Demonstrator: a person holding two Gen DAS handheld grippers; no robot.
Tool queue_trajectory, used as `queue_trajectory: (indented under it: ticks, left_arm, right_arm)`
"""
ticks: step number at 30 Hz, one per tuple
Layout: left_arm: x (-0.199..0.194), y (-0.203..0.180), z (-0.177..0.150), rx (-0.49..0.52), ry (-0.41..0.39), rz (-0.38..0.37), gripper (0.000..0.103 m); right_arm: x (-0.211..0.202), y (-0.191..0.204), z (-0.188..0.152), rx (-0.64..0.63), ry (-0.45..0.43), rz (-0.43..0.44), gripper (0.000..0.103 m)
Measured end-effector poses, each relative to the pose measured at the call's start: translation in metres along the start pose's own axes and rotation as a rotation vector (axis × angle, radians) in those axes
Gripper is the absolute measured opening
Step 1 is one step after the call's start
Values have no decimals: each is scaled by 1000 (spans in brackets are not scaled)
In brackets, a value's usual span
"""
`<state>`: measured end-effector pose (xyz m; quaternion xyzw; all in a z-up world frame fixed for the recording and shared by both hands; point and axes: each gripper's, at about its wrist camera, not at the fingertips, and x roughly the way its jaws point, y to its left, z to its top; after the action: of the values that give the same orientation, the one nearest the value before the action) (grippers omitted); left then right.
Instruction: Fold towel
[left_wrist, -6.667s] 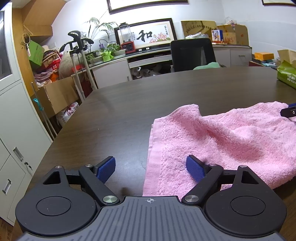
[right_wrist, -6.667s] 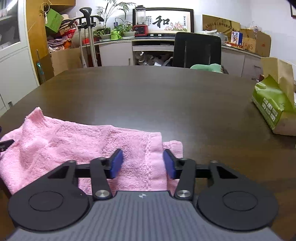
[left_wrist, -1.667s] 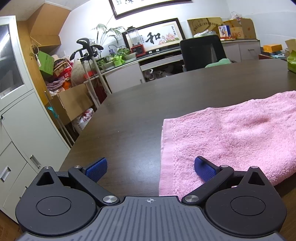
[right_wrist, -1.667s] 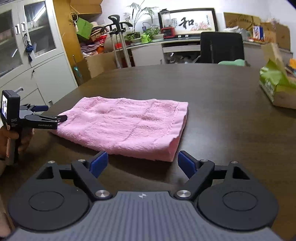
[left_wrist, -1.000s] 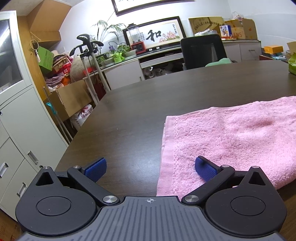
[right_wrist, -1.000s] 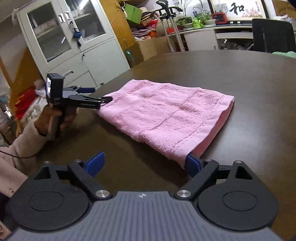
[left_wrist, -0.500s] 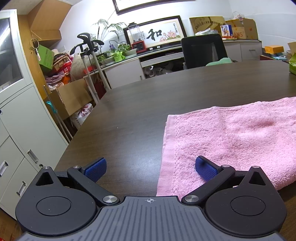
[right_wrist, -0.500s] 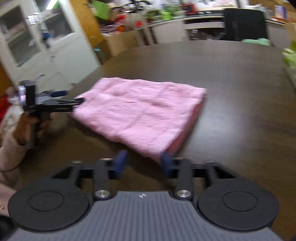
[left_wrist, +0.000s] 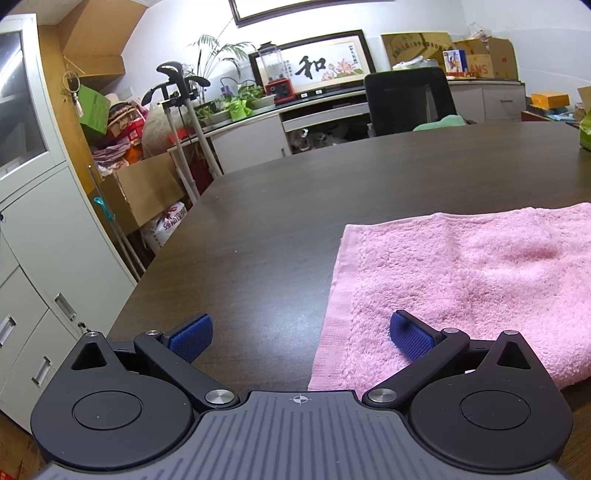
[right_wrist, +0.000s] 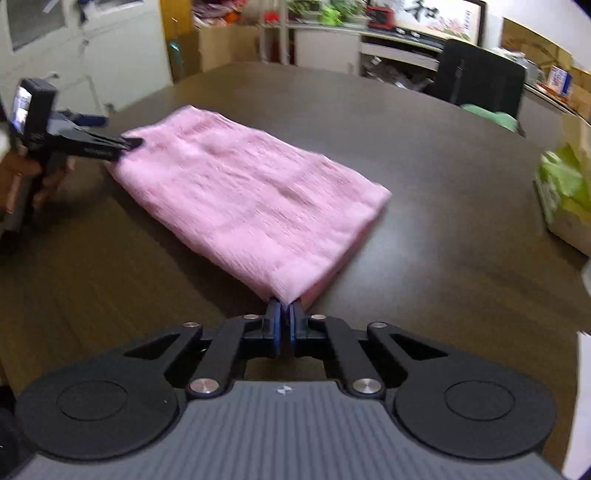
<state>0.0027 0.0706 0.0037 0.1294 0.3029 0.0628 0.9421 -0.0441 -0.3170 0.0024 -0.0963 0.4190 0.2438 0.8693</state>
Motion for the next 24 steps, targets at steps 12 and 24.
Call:
queue_trajectory:
  ticks: [12, 24]
  left_arm:
    - [-2, -2, -1, -2, 1, 3, 103]
    - [-6, -4, 1, 13, -2, 14, 103]
  right_arm:
    - [-9, -41, 3, 327, -131, 122, 39]
    - [34, -79, 26, 548, -135, 199, 51]
